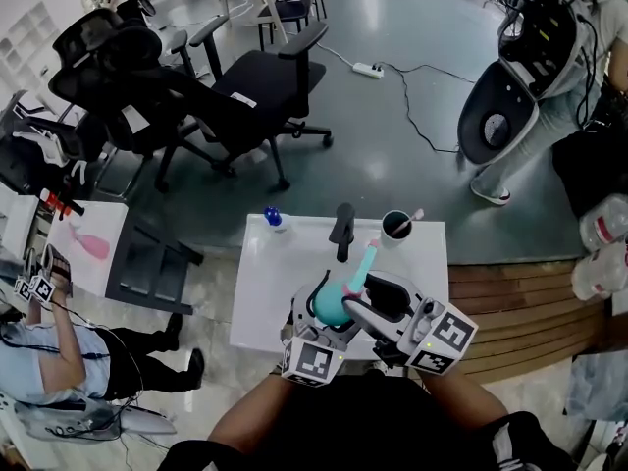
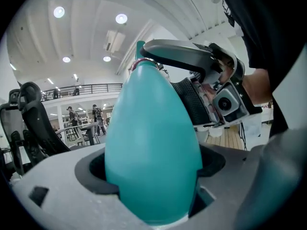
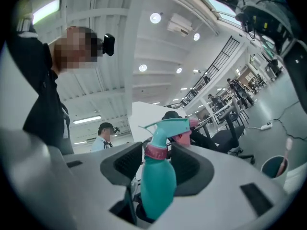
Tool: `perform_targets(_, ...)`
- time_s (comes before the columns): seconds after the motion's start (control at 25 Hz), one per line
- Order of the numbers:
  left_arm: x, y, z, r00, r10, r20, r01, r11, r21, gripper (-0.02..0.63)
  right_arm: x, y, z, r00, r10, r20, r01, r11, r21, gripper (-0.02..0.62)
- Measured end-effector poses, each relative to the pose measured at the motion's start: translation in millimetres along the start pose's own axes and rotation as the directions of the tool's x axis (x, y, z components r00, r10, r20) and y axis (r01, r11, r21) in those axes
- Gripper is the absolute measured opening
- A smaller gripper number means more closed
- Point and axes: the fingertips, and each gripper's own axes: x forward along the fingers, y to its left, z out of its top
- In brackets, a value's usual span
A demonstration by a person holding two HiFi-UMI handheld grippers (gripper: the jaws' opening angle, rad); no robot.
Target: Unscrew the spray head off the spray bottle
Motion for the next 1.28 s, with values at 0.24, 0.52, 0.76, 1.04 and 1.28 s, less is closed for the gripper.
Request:
perform_targets(0.24,1,-1,-2,1.000,-0.005,0.001,0.005,1.000,0.007,0.462,-1,3,-2,1.000,0.012,-0.003,-0.012,1.000,0.002,0.141)
perform_targets(0.52,2,-1,-9,1.000,-0.014,-0.006,0.014,1.000,-0.008,0.462,-5,-2,6,1.000,0.004,0.022,-0.003,0.999,-0.041,0.140)
perform_targets(0.76,3,-5,-27,0.998,-0.030,-0.052,0.028,0.999,-0.032,0.462,-12,-10,33,0.997,-0.028,0.067,0.035,0.993,-0.111,0.140)
perform_targets(1.04,3,-11,-64,0.990,-0.046,-0.134,0.037,0.997,-0.065,0.462,-23,-18,64,0.991,-0.053,0.126,0.075,0.982,-0.173,0.140)
perform_targets(1.28,2,-11,-87,0.981,-0.051,-0.186,0.033,0.994,-0.100,0.462,-32,-21,85,0.983,-0.079,0.163,0.114,0.969,-0.221,0.140)
